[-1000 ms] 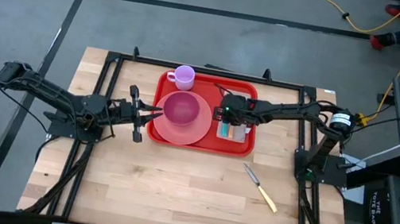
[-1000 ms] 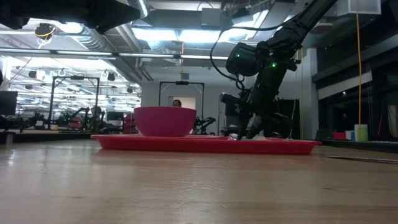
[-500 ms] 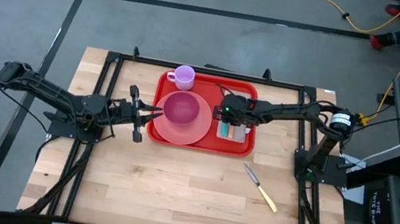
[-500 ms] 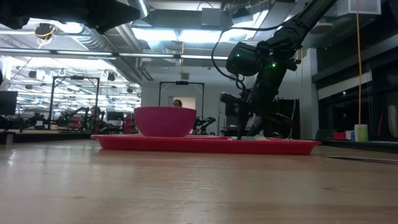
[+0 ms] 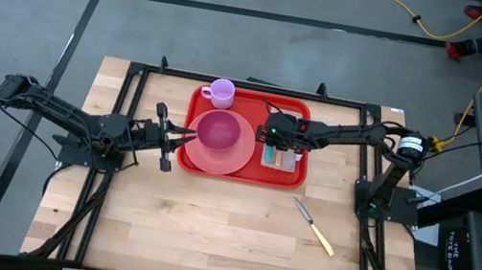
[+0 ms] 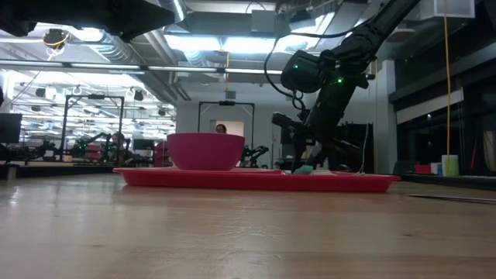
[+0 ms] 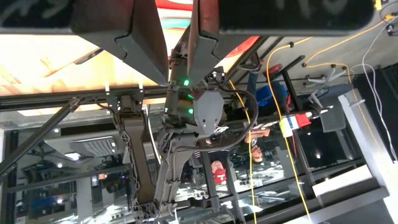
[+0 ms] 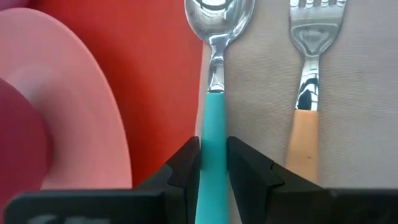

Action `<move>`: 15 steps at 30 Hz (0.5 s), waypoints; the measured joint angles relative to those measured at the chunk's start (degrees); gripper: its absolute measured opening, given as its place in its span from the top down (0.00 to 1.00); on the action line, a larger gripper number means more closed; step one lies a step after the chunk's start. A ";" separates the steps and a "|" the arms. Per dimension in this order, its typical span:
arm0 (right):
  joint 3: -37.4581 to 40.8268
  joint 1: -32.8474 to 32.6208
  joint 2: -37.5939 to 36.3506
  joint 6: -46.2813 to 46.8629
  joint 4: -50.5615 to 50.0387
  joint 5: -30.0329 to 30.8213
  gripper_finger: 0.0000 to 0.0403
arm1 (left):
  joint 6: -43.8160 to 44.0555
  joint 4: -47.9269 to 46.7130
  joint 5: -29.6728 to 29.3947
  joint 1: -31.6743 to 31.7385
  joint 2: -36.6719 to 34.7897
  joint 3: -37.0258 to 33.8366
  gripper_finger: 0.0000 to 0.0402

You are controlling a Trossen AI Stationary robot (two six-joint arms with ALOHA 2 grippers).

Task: Set up tray
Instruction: Put the blue spoon beside the orange fork on the brown napkin

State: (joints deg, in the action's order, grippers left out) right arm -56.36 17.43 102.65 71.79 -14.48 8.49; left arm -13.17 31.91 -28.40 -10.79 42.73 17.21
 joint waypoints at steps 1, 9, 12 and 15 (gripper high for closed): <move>0.00 0.00 0.00 0.25 -0.04 0.00 0.79 | 0.01 0.00 0.01 0.00 0.00 0.00 0.86; 0.00 -0.09 0.00 4.59 -1.16 1.03 0.79 | 0.01 -0.01 0.01 0.00 0.00 0.00 0.86; 0.02 -0.10 0.00 5.43 -1.27 2.27 0.79 | 0.01 -0.01 0.01 0.00 0.00 0.00 0.86; 0.02 -0.11 0.00 5.44 -1.29 2.60 0.79 | 0.01 -0.01 0.02 0.00 -0.01 0.00 0.86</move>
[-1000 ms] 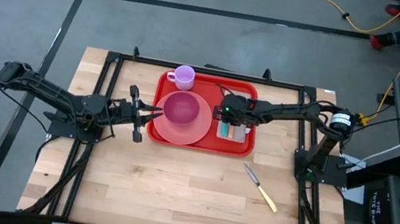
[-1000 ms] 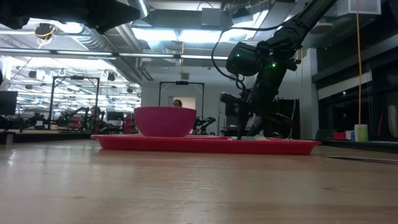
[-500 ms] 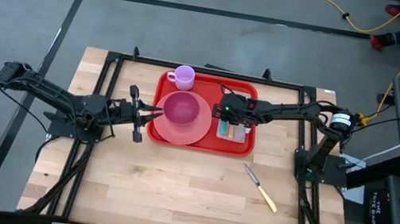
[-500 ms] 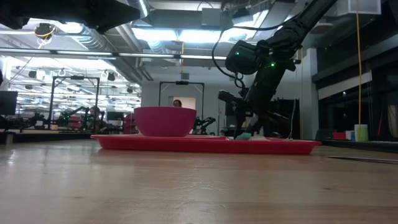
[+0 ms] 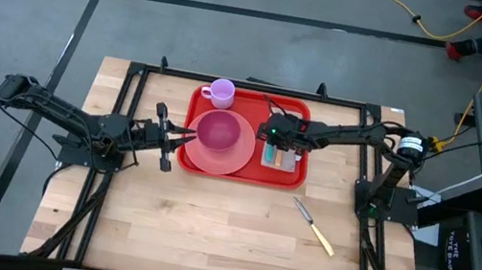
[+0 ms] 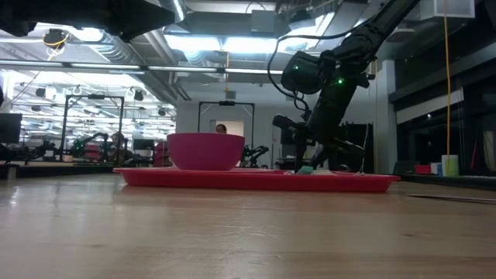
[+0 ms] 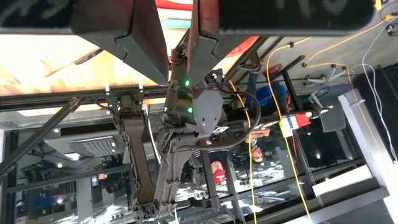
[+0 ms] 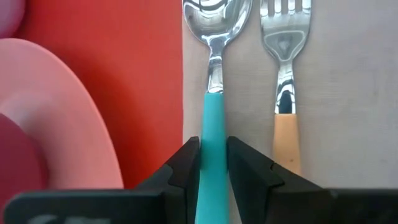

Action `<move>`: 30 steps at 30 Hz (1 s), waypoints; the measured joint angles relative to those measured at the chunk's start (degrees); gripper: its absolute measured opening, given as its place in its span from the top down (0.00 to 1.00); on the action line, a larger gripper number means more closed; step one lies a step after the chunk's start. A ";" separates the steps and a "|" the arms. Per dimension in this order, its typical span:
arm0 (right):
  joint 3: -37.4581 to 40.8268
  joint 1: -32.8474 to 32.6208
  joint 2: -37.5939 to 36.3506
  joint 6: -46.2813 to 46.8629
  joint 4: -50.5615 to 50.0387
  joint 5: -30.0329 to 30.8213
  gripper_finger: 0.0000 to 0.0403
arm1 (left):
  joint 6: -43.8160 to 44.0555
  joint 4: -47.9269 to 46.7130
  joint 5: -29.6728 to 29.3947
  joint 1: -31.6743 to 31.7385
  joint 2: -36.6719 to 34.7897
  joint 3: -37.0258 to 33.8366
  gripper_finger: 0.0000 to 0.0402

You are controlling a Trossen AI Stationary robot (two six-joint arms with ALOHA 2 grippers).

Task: Set up tray
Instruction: Put the blue spoon beside the orange fork on the brown napkin

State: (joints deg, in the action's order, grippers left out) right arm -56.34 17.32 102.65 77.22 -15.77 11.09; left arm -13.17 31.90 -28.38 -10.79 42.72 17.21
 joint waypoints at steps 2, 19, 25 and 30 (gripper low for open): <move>0.00 0.00 0.00 -0.80 0.00 0.00 0.79 | 0.00 0.00 0.00 0.00 0.00 0.00 0.86; 0.00 0.02 0.00 -0.82 0.04 -0.22 0.79 | 0.00 -0.02 -0.02 0.00 0.00 0.02 0.86; 0.00 0.02 0.00 -1.02 0.04 -0.22 0.79 | 0.00 -0.02 0.00 0.00 0.01 0.01 0.86; 0.00 0.02 0.00 -0.86 0.04 -0.21 0.81 | 0.00 -0.02 0.00 0.00 0.01 0.01 0.86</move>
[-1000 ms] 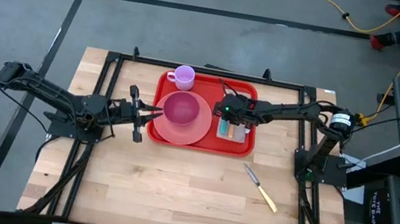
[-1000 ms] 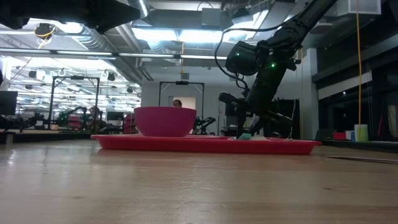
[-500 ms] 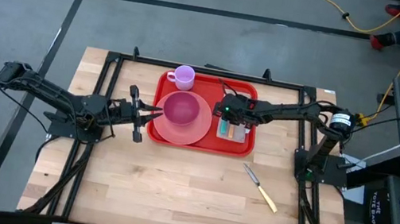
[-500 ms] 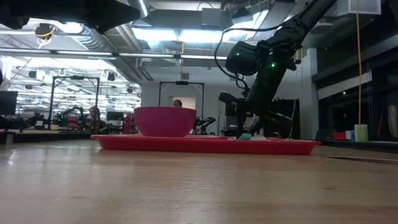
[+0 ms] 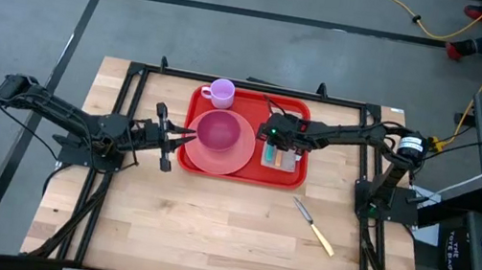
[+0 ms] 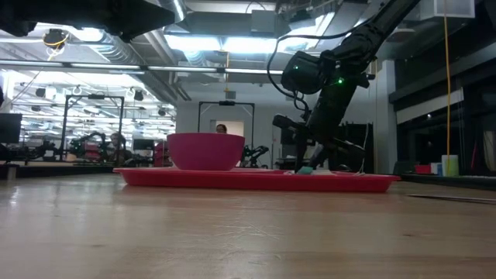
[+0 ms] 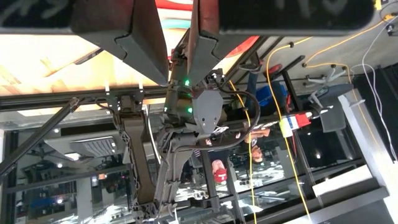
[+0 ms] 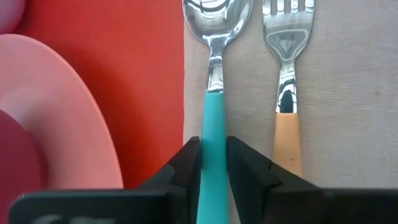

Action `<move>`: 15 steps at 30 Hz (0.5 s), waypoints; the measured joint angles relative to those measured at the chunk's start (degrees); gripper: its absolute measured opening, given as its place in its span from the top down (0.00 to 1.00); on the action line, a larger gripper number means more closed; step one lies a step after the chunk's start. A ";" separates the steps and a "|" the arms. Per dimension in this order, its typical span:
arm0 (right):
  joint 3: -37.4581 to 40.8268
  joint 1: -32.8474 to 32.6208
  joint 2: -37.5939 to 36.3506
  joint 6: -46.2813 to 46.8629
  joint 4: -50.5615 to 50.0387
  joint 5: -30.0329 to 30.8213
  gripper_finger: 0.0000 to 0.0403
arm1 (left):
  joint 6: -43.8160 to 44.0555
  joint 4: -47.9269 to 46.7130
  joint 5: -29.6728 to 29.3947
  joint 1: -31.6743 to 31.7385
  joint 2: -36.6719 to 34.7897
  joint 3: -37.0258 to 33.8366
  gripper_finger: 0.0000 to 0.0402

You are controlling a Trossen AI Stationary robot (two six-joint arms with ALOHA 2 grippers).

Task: Set up tray
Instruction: Put the blue spoon beside the orange fork on the brown napkin, then put the yellow knife beside the orange fork on the brown napkin

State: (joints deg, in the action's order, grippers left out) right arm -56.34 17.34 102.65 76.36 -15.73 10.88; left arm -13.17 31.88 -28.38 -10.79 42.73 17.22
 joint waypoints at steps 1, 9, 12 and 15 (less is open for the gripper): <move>0.00 0.00 0.00 0.02 0.00 -0.01 0.82 | 0.00 0.00 0.00 0.00 0.01 0.01 0.86; 0.00 0.00 0.00 0.06 0.00 -0.01 0.82 | 0.00 0.00 -0.02 0.00 0.01 0.01 0.86; 0.00 0.00 0.00 -0.04 0.02 0.01 0.75 | 0.00 0.00 0.00 0.00 0.00 0.01 0.86; 0.00 0.00 0.00 -0.18 0.03 0.01 0.70 | 0.00 0.00 0.00 0.00 0.00 0.01 0.86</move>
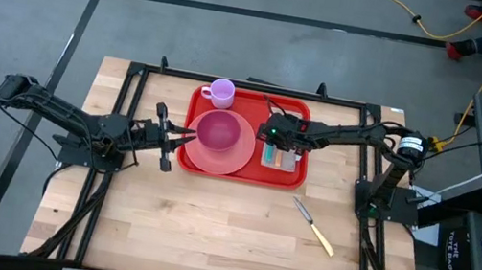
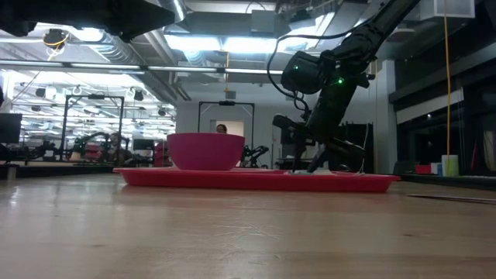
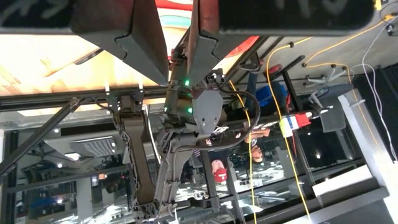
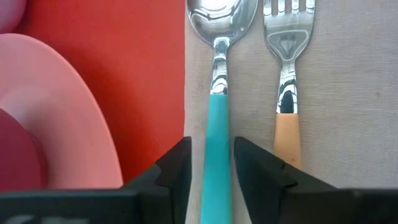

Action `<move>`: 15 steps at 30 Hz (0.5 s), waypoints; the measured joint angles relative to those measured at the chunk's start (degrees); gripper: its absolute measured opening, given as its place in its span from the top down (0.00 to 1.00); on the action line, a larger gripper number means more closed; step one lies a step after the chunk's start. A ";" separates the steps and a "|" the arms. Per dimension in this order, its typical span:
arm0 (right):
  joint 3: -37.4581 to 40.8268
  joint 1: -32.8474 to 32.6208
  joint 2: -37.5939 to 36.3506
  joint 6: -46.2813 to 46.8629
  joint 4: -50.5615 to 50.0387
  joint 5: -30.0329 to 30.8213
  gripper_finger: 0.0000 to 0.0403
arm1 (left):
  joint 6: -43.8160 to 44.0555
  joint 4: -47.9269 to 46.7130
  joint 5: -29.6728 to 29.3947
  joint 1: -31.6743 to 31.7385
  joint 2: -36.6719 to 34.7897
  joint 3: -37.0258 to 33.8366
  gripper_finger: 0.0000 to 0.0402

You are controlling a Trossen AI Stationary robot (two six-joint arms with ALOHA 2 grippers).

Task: Set up tray
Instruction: Put the yellow knife beside the orange fork on the brown napkin

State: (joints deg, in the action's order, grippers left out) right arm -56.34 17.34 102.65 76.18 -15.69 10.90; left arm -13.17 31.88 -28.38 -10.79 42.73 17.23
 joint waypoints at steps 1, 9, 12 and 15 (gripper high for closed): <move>0.00 0.00 0.00 -0.14 0.00 0.00 0.68 | 0.02 0.00 0.00 0.00 0.00 0.00 0.86; 0.00 0.00 -0.30 -0.40 0.01 0.00 0.66 | 0.02 -0.02 0.00 0.00 -0.01 0.00 0.86; 0.02 0.02 -1.31 -1.68 -0.13 -0.98 0.66 | 0.02 -0.02 0.00 0.00 0.00 0.00 0.86; 0.02 0.00 -3.05 -2.43 -0.36 -1.34 0.66 | 0.02 -0.04 -0.02 0.00 0.01 0.00 0.86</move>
State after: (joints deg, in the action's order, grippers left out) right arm -56.32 17.34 99.60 73.75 -16.06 9.56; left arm -13.15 31.83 -28.40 -10.79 42.74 17.23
